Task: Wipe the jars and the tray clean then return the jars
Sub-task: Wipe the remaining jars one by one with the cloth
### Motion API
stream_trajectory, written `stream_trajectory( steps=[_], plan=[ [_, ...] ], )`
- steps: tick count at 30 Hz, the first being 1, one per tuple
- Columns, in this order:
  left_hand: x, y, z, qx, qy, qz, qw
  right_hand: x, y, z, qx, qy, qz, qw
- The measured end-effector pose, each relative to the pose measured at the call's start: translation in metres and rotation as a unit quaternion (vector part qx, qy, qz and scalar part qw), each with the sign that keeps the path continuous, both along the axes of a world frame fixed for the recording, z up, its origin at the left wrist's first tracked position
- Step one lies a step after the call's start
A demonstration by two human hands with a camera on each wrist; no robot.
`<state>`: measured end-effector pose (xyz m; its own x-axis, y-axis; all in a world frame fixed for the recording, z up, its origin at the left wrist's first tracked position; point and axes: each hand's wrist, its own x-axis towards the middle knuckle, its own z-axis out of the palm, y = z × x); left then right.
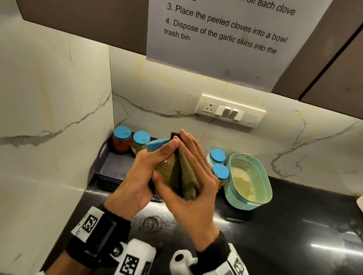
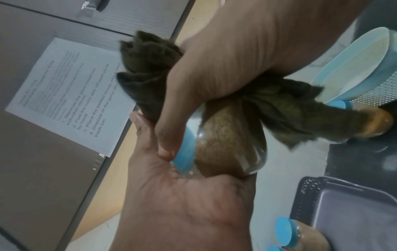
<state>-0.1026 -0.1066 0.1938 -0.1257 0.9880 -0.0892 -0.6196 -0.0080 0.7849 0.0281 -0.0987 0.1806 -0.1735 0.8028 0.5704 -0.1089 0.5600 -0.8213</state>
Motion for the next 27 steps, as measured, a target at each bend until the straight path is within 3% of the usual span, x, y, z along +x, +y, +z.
stream_trajectory(
  steps=[5, 9, 10, 14, 18, 21, 25, 27],
  plan=[
    [-0.001, 0.003, 0.002, -0.016, 0.026, 0.032, 0.999, -0.004, 0.001, 0.007, -0.114, -0.011, 0.049, 0.992],
    [-0.004, 0.003, 0.0, -0.003, -0.007, 0.001, 1.0, -0.006, -0.001, 0.002, 0.03, -0.047, -0.026, 0.998],
    [-0.003, 0.005, -0.001, -0.005, 0.003, 0.011, 1.0, -0.004, 0.004, -0.006, 0.036, -0.046, -0.015, 0.998],
    [0.0, 0.011, -0.001, -0.024, 0.025, 0.055, 0.998, -0.006, 0.004, 0.001, -0.107, -0.001, 0.056, 0.993],
    [-0.001, 0.007, 0.003, -0.027, -0.004, 0.017, 0.999, -0.008, -0.001, -0.008, -0.006, -0.044, 0.004, 0.999],
    [0.002, 0.003, 0.001, -0.048, 0.037, 0.026, 0.998, 0.003, 0.013, -0.003, -0.131, -0.003, 0.08, 0.988],
    [0.003, 0.0, 0.013, -0.033, 0.076, -0.019, 0.996, 0.027, 0.033, 0.009, -0.361, 0.153, 0.207, 0.896],
    [0.0, 0.004, 0.021, -0.038, 0.069, -0.031, 0.996, 0.025, 0.03, 0.011, -0.381, 0.149, 0.216, 0.887]
  ],
)
